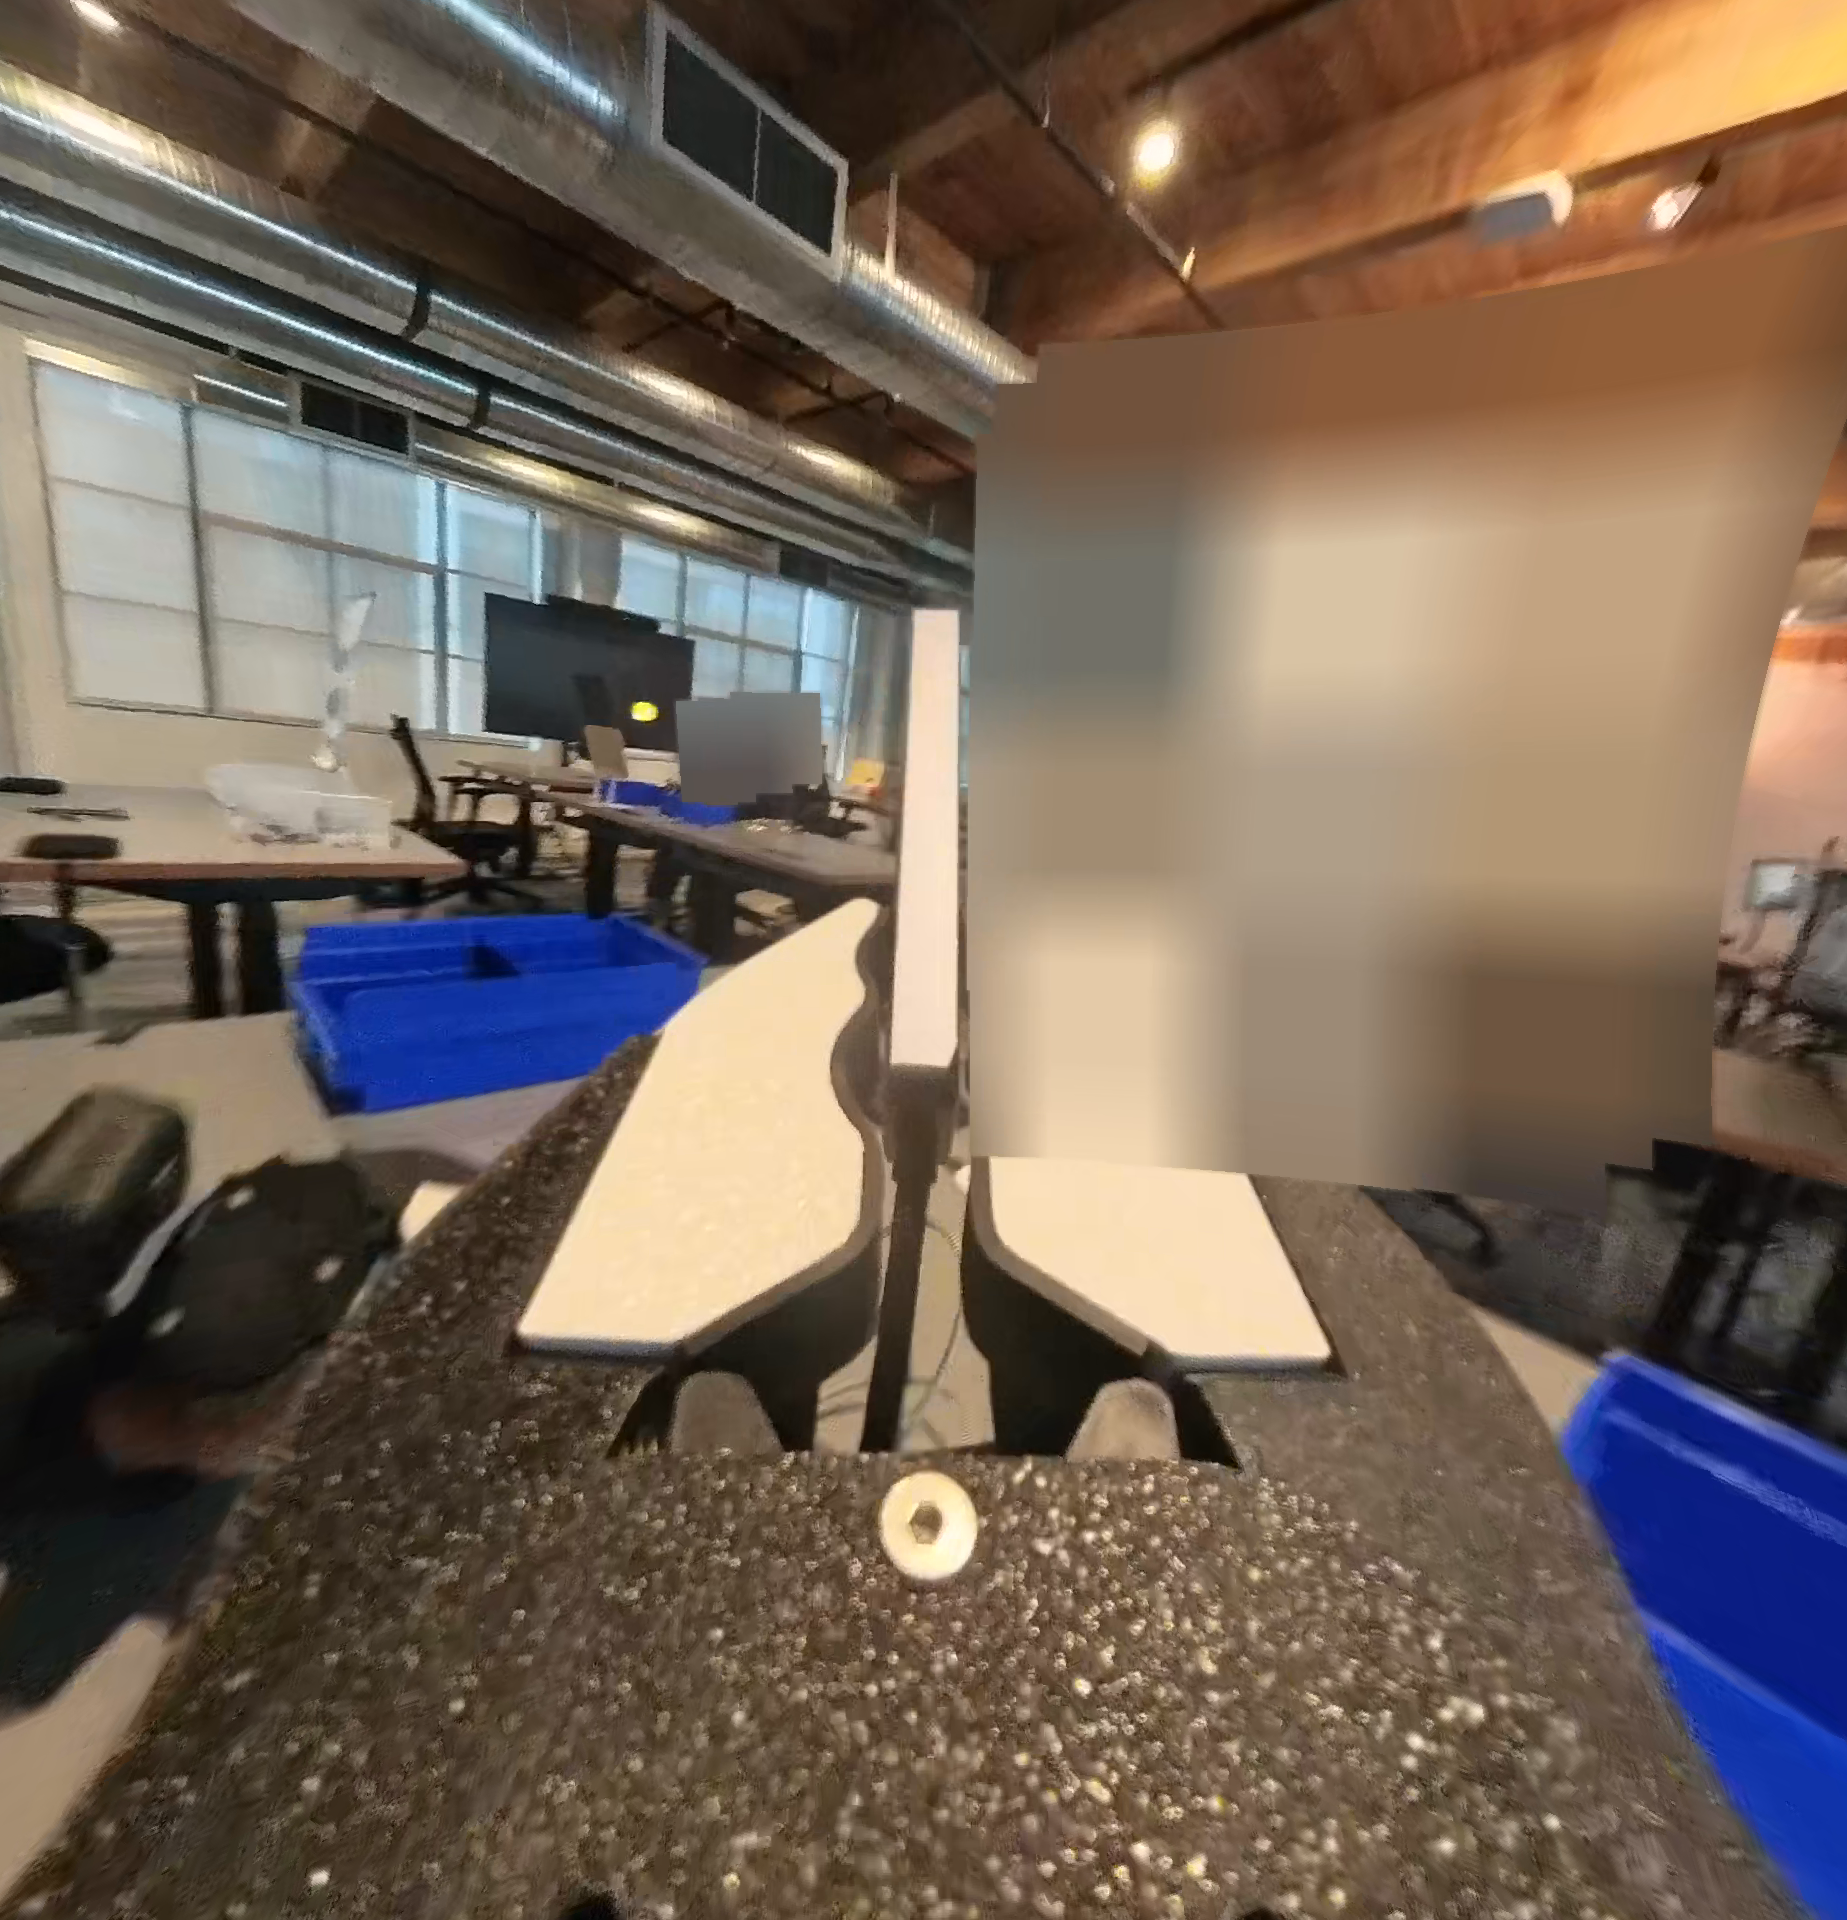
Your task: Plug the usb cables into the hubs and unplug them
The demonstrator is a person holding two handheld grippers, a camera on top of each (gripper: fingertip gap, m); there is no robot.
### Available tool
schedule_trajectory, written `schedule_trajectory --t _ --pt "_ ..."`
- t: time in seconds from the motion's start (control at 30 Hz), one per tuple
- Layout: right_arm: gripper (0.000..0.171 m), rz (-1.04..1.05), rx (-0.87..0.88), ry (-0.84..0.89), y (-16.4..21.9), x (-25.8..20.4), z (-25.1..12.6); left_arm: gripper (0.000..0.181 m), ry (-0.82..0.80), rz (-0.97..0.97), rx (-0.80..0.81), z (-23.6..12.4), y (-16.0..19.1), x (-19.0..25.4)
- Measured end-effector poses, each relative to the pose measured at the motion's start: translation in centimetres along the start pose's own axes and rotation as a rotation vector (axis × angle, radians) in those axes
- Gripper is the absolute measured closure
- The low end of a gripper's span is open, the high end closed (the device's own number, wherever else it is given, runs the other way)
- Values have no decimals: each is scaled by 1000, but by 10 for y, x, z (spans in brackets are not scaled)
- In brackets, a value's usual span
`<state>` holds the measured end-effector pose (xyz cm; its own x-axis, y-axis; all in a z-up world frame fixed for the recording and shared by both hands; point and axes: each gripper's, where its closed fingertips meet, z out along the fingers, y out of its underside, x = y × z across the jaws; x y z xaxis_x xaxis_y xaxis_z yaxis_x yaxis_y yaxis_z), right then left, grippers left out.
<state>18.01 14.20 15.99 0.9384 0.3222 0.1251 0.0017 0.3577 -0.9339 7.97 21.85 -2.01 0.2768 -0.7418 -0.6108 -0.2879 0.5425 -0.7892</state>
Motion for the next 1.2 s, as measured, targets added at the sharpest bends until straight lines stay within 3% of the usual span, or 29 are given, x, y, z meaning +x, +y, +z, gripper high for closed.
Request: schedule_trajectory --t 0.2,0.4,0.5,0.6,0.67,0.77,1.07,1.2 --pt "160 -156 87 165 -88 48 10 169 -39 -37 -5 -3 1 -11" --pt "160 -251 280 312 -200 91 0 170 -32 -39 -23 -2 4 -10" --pt "160 -327 277 371 -244 106 4 171 -21 -15 -34 0 6 -5" --pt "160 -413 209 431 -260 121 10 171 -17 2 -31 0 4 -3" --pt "160 -421 145 452 -249 132 13 171 -15 9 -31 0 3 -2" --pt "160 -445 24 486 -200 149 13 171 -15 18 -29 -1 2 -1" --pt "160 -412 -423 599 39 220 -21 171 -2 20 -43 1 6 2" --pt "160 -389 -576 617 108 236 -41 171 8 14 -53 3 10 4"
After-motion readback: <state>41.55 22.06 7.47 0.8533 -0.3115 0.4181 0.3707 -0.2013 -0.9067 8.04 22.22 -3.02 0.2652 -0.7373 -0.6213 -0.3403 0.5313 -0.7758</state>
